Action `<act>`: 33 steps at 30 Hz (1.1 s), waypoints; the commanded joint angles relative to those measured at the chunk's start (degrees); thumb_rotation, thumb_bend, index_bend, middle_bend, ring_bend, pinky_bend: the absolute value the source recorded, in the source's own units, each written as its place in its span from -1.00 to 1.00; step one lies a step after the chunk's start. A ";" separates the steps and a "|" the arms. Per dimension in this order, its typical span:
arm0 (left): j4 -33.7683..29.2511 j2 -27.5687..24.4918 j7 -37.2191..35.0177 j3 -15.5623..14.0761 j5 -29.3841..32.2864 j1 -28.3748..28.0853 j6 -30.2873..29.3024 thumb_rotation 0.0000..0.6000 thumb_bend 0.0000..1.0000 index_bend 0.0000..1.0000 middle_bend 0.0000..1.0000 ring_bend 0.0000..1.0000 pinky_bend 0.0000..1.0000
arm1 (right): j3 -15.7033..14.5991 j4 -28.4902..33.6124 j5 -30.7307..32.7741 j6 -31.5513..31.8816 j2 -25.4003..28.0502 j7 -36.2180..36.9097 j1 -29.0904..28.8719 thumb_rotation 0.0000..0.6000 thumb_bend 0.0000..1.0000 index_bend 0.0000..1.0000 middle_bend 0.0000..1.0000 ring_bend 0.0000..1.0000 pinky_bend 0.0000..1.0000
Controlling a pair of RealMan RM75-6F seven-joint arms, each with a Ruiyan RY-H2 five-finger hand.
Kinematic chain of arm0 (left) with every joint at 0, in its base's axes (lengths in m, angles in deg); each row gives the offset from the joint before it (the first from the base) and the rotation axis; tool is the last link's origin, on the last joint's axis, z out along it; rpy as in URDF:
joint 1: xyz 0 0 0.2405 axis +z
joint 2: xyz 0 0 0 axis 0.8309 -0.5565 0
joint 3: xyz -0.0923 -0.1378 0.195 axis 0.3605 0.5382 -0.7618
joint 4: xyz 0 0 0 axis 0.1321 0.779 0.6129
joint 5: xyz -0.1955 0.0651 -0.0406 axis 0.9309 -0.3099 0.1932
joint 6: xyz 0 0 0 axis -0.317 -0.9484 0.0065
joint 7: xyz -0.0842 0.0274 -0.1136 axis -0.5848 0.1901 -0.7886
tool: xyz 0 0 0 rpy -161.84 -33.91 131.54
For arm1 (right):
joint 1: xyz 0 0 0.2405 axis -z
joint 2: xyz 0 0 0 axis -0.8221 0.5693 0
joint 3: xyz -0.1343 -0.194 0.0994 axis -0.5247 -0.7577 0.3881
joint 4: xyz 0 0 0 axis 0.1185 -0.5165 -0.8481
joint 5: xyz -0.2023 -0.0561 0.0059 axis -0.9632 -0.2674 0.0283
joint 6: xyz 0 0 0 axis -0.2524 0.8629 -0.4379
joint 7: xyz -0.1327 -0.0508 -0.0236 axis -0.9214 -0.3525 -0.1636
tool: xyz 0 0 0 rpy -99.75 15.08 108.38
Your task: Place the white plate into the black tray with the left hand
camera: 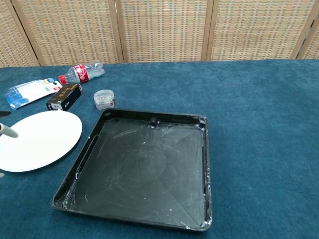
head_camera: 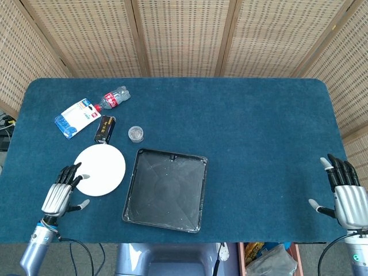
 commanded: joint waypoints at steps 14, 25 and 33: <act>7.74 6.46 -2.15 1.25 2.60 -1.26 2.23 1.00 -0.49 -0.39 -1.00 -1.00 -1.00 | -0.13 -0.19 0.68 -1.32 -0.10 -0.01 -0.43 1.00 -1.00 -1.00 -1.00 -1.00 -1.00; 8.31 7.20 -2.15 1.51 3.09 -2.25 3.02 1.00 -0.31 -0.21 -1.00 -1.00 -1.00 | -0.06 -0.20 1.38 -2.22 -0.15 -0.23 -0.75 1.00 -1.00 -1.00 -1.00 -1.00 -1.00; 7.98 7.01 -3.65 1.46 3.01 -2.07 1.80 1.00 -0.07 0.00 -1.00 -1.00 -1.00 | -0.16 -0.12 1.34 -2.38 0.00 0.16 -0.81 1.00 -1.00 -1.00 -1.00 -1.00 -1.00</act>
